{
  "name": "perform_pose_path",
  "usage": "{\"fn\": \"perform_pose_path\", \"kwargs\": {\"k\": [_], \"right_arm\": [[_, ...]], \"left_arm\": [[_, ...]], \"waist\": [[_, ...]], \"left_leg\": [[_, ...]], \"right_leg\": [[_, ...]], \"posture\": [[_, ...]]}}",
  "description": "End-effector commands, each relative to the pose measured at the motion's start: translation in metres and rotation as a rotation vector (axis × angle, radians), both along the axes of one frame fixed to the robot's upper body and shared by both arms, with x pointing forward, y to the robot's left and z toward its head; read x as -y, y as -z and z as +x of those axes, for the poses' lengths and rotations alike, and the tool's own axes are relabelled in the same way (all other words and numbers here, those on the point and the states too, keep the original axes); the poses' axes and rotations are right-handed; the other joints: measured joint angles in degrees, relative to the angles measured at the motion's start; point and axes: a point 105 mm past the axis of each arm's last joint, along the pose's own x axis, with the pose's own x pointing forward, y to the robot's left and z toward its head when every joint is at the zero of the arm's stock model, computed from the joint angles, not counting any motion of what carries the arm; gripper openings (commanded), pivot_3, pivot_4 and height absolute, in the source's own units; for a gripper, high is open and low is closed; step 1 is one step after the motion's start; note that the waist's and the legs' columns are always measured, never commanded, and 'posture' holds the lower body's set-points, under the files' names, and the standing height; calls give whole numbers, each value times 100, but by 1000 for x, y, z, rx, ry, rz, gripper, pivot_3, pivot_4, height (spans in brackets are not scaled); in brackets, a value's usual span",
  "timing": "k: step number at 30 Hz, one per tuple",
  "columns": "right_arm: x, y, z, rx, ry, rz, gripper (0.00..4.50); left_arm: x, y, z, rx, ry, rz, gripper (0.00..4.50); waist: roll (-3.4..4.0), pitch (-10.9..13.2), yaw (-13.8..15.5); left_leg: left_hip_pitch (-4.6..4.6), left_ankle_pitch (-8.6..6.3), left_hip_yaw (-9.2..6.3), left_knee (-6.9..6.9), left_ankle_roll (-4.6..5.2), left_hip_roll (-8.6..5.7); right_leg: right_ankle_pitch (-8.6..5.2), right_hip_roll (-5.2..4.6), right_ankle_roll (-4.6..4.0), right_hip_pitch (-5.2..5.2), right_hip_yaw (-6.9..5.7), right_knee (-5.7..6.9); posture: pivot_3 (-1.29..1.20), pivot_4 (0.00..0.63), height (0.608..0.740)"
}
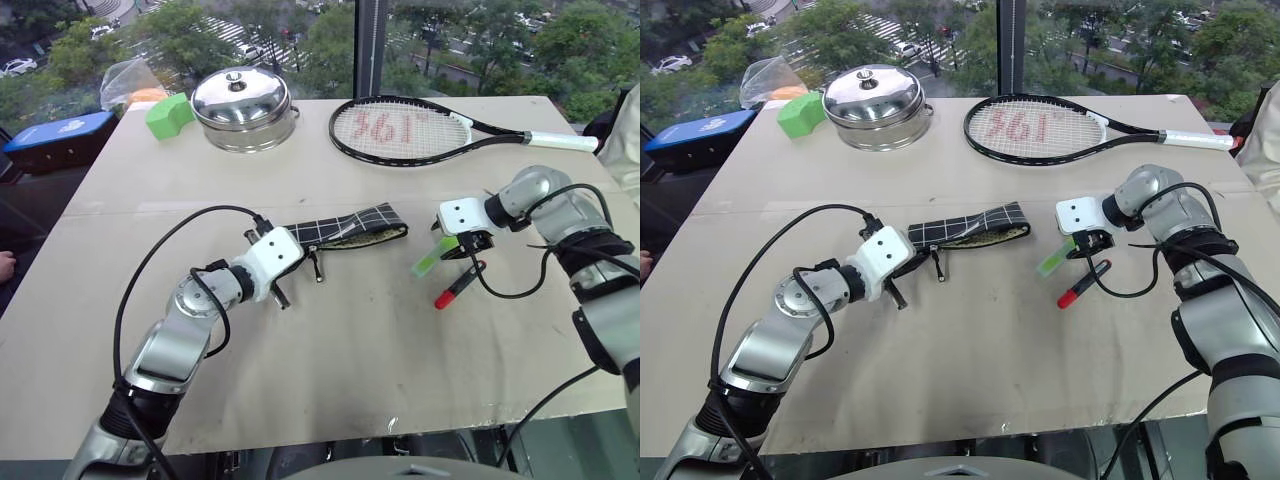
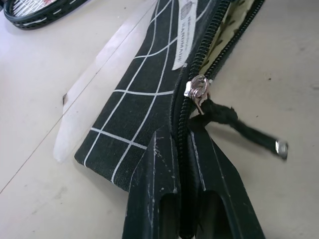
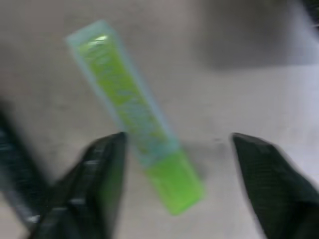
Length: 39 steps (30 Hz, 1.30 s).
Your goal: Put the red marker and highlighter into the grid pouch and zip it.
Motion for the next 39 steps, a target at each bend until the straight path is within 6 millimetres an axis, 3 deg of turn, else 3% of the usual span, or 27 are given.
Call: {"fn": "perform_pose_path", "kwargs": {"k": [1, 3, 4, 11, 14, 20, 28, 32, 34, 36, 39], "right_arm": [[4, 8, -5, -41, -16, -25, 1198], [5, 7, -5, -25, -26, -23, 243], [5, 6, -4, -13, -28, -24, 85], [-1, -1, -3, 48, -50, 13, 85], [-1, -12, -10, 31, -92, 12, 848], [-6, -14, -7, 94, -147, -47, 3759], [-12, 3, 4, 40, -129, -136, 3759], [-14, 10, 4, -34, -100, -152, 2552], [-17, 7, 2, -58, -109, -133, 1510], [-18, 3, 1, -61, -118, -117, 764], [-20, -10, 4, 2, -114, -49, 721]], "left_arm": [[0, -17, -1, 61, -14, -19, 0], [0, -16, -1, 50, -25, -43, 0], [1, -16, -1, 49, -25, -45, 0], [3, -15, 0, 45, -9, -43, 0], [3, -11, -1, 42, -4, -41, 0], [4, -11, 0, 43, 6, -35, 0], [5, -15, -1, 58, 0, -32, 0], [3, -14, -4, 58, -13, -30, 0], [3, -14, -5, 59, -19, -33, 0], [3, -14, -6, 58, -24, -36, 0], [5, -12, -7, 55, -23, -41, 0]], "waist": [[0, -1, -7], [-1, -2, -11], [0, -1, -13], [1, -1, -11], [6, 3, -9], [26, 15, 10], [25, 15, -1], [14, 8, -28], [11, 6, -33], [14, 7, -29], [20, 11, -15]], "left_leg": [[2, 0, 2, 0, 0, 2], [6, 1, 4, 0, -1, 3], [10, 1, 5, 0, -2, 4], [11, 2, 8, -1, -4, 4], [10, 3, 9, -1, -6, 7], [-6, 3, 4, -3, -7, 2], [-6, 4, 6, -3, -6, 0], [-1, 4, 10, -2, -6, 1], [7, 4, 16, -2, -6, 3], [15, 4, 22, -2, -6, 3], [14, 4, 17, -2, -7, 4]], "right_leg": [[1, 0, -2, 0, 2, 1], [2, 0, -3, 1, 7, 3], [3, 0, -5, 3, 10, 3], [5, -4, -10, 3, 30, 3], [6, -17, -10, 1, 31, 3], [6, -22, -8, -8, 10, -1], [6, -4, -8, -7, 1, -3], [6, 0, -9, -5, 5, -2], [6, 1, -9, -2, 13, 0], [7, 0, -10, 0, 20, 4], [9, -1, -14, -1, 29, 5]], "posture": [[0, 150, 740], [0, 150, 740], [0, 150, 740], [0, 150, 740], [0, 150, 740], [0, 150, 740], [0, 150, 740], [0, 150, 740], [0, 150, 740], [0, 150, 740], [0, 150, 740]]}}
